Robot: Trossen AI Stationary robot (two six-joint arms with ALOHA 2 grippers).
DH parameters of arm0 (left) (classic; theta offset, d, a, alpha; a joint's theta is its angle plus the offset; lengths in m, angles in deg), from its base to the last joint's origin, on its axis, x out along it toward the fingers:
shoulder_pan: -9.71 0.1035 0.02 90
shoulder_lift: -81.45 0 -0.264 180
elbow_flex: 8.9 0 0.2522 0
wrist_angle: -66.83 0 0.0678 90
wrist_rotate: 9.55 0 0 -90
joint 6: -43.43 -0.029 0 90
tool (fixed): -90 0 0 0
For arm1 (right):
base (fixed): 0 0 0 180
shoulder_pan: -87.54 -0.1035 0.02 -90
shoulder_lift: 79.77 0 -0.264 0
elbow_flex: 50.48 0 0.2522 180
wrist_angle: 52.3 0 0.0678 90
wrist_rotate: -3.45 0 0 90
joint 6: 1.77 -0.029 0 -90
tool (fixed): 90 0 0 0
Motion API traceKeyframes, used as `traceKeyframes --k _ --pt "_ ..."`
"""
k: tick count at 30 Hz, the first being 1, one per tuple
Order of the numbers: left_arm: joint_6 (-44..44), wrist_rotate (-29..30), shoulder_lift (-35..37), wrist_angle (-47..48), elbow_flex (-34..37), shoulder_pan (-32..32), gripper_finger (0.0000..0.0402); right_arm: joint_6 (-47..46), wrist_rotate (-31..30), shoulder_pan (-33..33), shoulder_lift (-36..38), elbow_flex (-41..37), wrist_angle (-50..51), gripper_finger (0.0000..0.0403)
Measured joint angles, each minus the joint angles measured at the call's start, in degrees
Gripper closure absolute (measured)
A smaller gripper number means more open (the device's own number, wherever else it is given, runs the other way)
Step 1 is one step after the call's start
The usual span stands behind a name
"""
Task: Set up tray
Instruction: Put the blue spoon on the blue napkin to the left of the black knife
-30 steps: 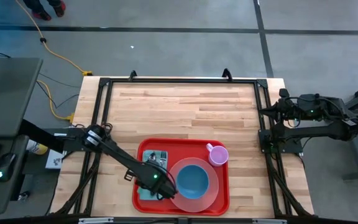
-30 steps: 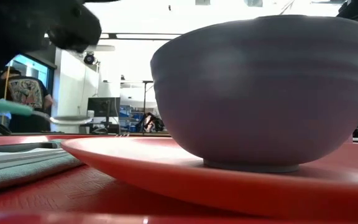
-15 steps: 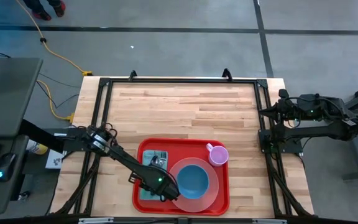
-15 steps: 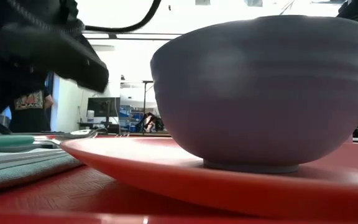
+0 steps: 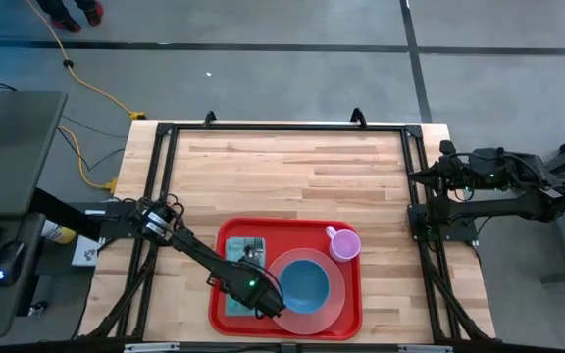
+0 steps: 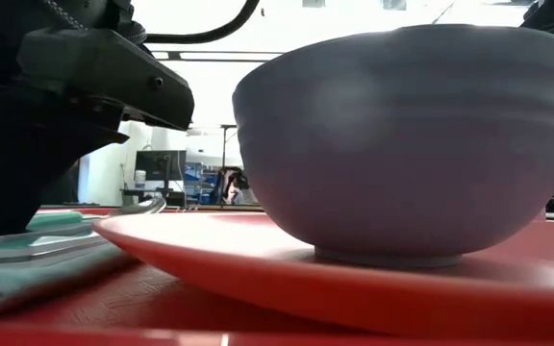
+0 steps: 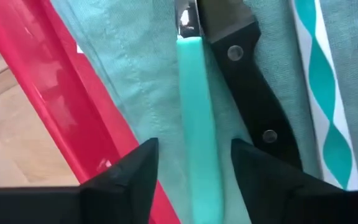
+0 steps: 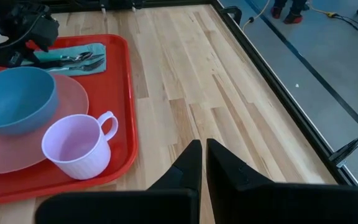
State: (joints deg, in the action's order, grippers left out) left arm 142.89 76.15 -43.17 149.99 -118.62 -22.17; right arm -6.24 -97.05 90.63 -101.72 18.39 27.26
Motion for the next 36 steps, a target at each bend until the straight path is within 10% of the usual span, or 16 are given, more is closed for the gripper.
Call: traceKeyframes --k 23,36 --pt "-0.02 8.13 12.73 3.06 0.00 0.02 0.0232 0.31 -0.02 0.00 0.00 0.00 0.00 0.0403" --pt "-5.20 22.59 13.90 0.01 0.00 2.01 0.0388 0.46 -0.47 -0.01 0.00 0.00 -0.33 0.0403"
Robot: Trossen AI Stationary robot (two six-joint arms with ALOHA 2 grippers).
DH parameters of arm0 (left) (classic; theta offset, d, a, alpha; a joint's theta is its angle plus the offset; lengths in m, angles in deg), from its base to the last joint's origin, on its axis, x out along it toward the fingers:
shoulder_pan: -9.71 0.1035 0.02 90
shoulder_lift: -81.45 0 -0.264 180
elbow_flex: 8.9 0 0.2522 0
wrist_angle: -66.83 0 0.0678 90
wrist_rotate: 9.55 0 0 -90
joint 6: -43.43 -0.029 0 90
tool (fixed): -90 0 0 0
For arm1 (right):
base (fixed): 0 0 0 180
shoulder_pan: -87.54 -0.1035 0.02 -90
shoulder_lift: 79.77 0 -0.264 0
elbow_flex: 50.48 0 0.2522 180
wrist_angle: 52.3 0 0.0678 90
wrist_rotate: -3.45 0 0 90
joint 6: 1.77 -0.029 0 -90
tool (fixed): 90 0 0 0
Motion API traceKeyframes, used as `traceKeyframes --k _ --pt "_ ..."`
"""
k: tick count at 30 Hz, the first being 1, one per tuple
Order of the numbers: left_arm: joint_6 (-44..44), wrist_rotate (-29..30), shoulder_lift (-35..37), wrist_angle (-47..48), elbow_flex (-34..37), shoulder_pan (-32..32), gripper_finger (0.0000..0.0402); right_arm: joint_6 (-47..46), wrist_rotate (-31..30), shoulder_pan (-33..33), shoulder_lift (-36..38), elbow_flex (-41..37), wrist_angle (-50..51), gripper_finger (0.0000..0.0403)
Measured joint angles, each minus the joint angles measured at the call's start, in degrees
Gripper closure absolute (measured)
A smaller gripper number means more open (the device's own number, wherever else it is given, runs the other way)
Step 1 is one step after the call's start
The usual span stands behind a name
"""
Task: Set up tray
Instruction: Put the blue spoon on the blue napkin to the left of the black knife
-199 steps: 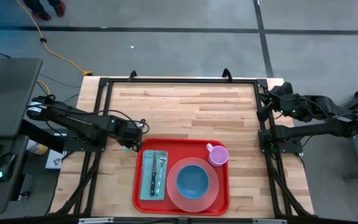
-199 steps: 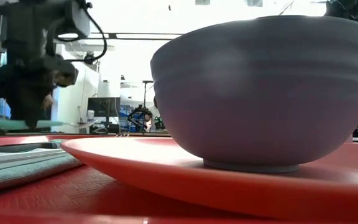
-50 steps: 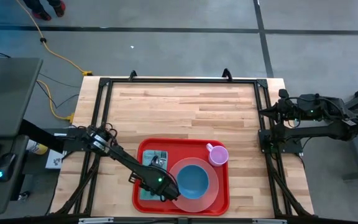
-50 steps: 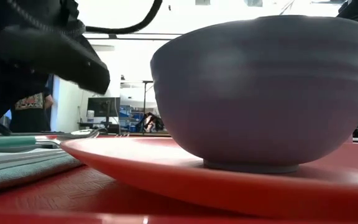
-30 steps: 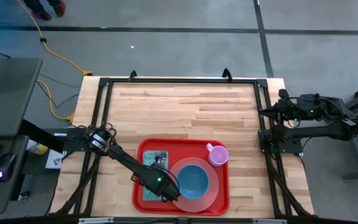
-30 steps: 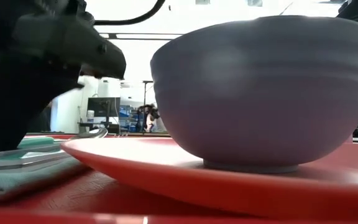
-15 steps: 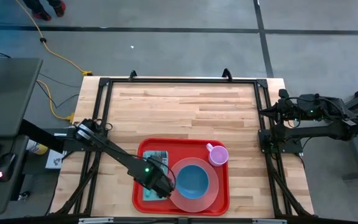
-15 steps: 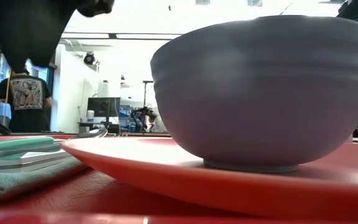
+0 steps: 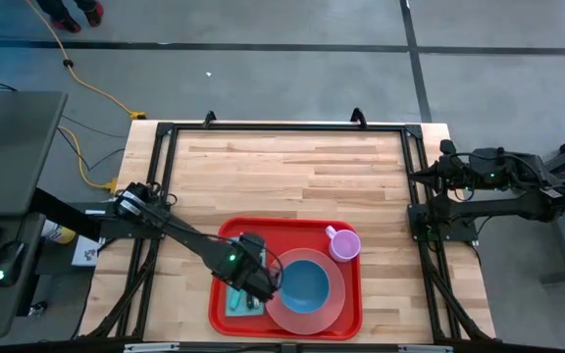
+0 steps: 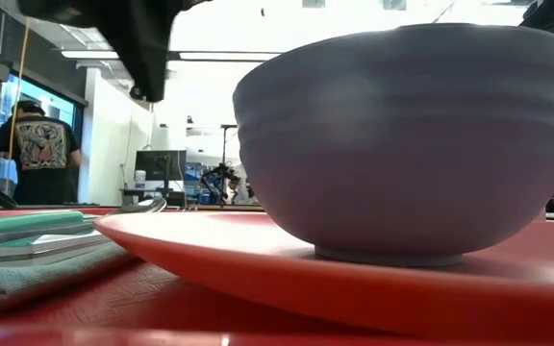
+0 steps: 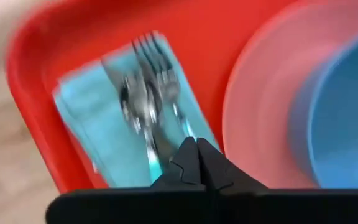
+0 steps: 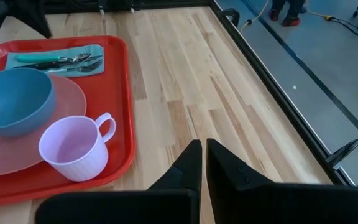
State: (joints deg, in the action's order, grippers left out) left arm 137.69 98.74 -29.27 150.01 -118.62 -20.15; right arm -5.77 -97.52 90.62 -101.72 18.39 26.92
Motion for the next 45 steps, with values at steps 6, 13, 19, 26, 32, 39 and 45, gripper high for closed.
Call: traceKeyframes --k 6,13,19,26,32,39,45 --pt "-3.76 1.40 0.00 3.60 0.00 2.64 0.0386 0.19 -0.01 0.01 0.00 0.00 -0.17 0.0403" --pt "-12.98 0.03 0.00 -2.96 0.02 7.38 0.0393 0.19 -0.01 -0.01 0.00 0.00 -0.17 0.0403" --pt "-19.75 -3.48 -1.62 -11.00 0.10 11.47 0.0393 0.09 -0.45 0.01 0.00 0.00 -0.17 0.0403" --pt "-20.52 -8.16 -2.79 -10.59 0.01 13.17 0.0393 -1.38 0.01 0.00 -0.07 -0.01 -0.15 0.0403" --pt "-17.63 -11.24 -3.14 -6.00 0.04 12.98 0.0393 -2.20 0.03 -0.01 -0.13 -0.01 -0.15 0.0403" --pt "-17.48 -13.15 -5.11 -5.92 -0.04 12.99 0.0393 -2.54 0.01 -0.01 -0.13 -0.02 -0.15 0.0403" --pt "-17.45 -14.54 -6.86 -5.59 0.14 12.98 0.0393 -2.39 -0.08 -0.01 -0.20 -0.02 -0.15 0.0403"
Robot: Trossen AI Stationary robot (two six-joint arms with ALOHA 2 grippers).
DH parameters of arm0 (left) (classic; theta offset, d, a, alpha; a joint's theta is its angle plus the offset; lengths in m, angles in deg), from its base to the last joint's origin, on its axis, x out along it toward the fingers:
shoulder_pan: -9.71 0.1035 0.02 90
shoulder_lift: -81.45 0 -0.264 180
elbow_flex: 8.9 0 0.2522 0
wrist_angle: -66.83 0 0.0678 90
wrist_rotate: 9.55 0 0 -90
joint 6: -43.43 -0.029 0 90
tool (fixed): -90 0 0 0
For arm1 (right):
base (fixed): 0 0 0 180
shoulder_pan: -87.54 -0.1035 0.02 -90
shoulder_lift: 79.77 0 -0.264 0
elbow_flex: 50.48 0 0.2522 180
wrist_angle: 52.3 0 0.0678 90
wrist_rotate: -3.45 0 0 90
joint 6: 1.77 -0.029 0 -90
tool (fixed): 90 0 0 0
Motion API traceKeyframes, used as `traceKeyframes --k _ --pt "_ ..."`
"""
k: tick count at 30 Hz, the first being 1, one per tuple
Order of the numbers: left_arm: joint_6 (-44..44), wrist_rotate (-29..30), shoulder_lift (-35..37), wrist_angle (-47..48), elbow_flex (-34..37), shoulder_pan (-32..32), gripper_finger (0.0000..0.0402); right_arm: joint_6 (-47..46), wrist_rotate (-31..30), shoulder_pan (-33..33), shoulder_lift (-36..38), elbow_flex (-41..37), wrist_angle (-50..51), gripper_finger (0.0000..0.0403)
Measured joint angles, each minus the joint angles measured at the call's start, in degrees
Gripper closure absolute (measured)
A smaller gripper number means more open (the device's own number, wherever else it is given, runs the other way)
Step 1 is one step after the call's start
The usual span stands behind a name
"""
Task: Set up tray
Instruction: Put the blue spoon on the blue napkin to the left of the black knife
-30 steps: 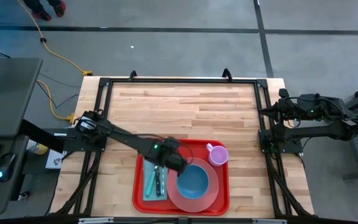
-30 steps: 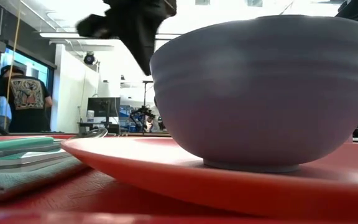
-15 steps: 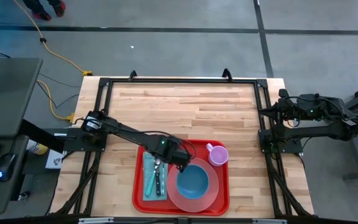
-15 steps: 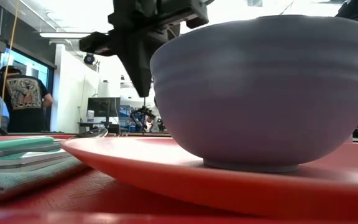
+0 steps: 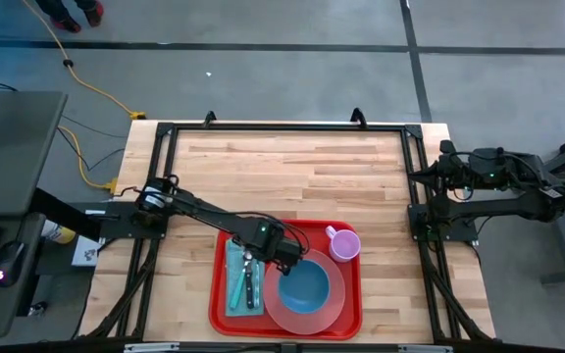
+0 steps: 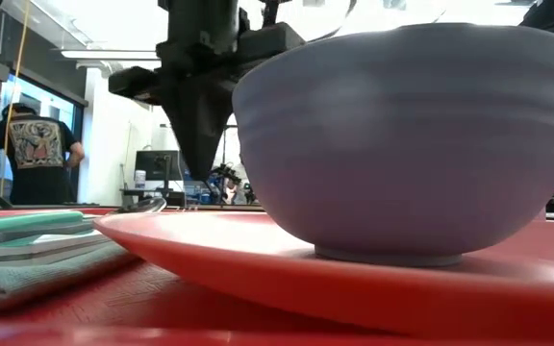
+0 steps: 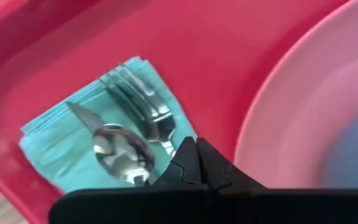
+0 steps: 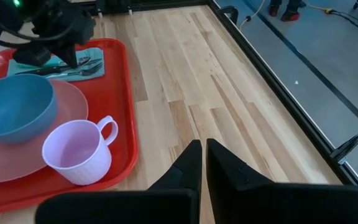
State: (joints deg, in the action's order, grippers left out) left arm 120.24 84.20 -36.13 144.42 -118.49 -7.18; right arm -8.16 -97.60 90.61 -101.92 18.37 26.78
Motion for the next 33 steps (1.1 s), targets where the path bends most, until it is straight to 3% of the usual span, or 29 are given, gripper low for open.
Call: traceKeyframes --k 33 --pt "1.42 1.64 -0.74 3.20 -0.14 0.00 0.0393 0.90 -0.14 0.00 0.02 0.01 0.00 0.0403"
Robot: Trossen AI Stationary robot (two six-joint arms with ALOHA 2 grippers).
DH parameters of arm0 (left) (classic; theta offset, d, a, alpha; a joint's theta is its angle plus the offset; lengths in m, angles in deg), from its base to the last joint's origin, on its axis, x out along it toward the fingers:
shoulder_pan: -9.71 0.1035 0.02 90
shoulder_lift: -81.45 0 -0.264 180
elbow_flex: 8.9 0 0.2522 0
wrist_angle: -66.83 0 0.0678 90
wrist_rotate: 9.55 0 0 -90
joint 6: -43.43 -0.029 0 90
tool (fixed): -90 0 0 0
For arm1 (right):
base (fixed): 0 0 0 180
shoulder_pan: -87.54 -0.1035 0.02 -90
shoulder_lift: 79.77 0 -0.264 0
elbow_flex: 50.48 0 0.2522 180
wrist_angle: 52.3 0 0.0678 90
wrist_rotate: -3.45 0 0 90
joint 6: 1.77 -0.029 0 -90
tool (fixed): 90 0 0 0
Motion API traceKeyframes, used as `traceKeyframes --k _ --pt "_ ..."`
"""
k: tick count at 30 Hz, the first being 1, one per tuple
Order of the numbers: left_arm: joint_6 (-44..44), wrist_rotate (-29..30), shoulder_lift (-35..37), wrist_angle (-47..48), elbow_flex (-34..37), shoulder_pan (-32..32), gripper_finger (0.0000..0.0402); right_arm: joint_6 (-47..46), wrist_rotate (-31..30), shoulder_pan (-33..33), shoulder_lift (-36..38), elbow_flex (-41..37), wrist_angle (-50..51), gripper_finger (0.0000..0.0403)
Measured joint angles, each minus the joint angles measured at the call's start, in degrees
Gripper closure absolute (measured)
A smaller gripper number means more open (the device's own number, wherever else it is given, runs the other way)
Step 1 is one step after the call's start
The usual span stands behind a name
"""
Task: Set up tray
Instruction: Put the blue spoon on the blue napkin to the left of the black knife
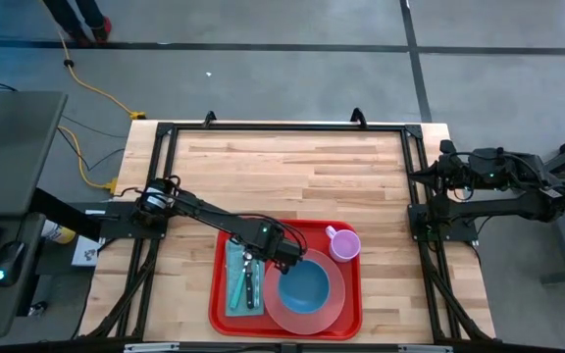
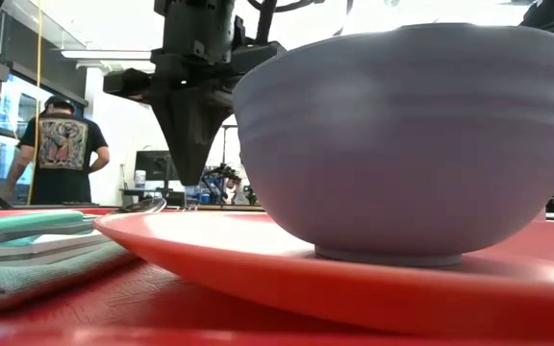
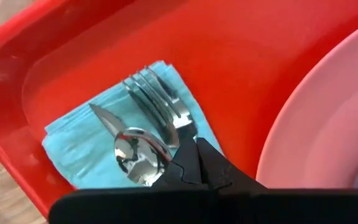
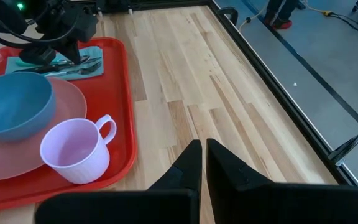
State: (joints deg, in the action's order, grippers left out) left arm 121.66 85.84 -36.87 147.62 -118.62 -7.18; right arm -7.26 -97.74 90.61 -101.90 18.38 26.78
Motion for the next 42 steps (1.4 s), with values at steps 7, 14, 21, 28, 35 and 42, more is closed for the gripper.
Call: traceKeyframes --k 7,14,21,28,35,42 --pt "-0.34 0.58 0.17 -11.09 5.98 0.02 0.0393 0.00 0.13 0.00 0.00 -0.01 0.02 0.0403" --pt "0.25 0.09 0.56 -11.55 7.13 0.03 0.0393 -0.02 0.21 0.02 0.00 -0.01 0.02 0.0403" --pt "1.45 0.05 1.03 -7.82 7.13 0.00 0.0393 0.00 0.21 0.01 0.00 0.01 0.02 0.0403" --pt "1.56 -0.16 1.03 -5.45 7.12 0.00 0.0393 0.00 0.21 0.02 0.00 0.00 0.00 0.0403" --pt "1.76 -0.97 1.01 -2.64 7.13 0.00 0.0393 -0.02 0.21 0.00 0.00 0.01 0.02 0.0403" --pt "2.45 -2.74 0.94 -0.16 7.10 0.00 0.0393 0.00 0.21 0.00 0.00 0.00 0.00 0.0403"
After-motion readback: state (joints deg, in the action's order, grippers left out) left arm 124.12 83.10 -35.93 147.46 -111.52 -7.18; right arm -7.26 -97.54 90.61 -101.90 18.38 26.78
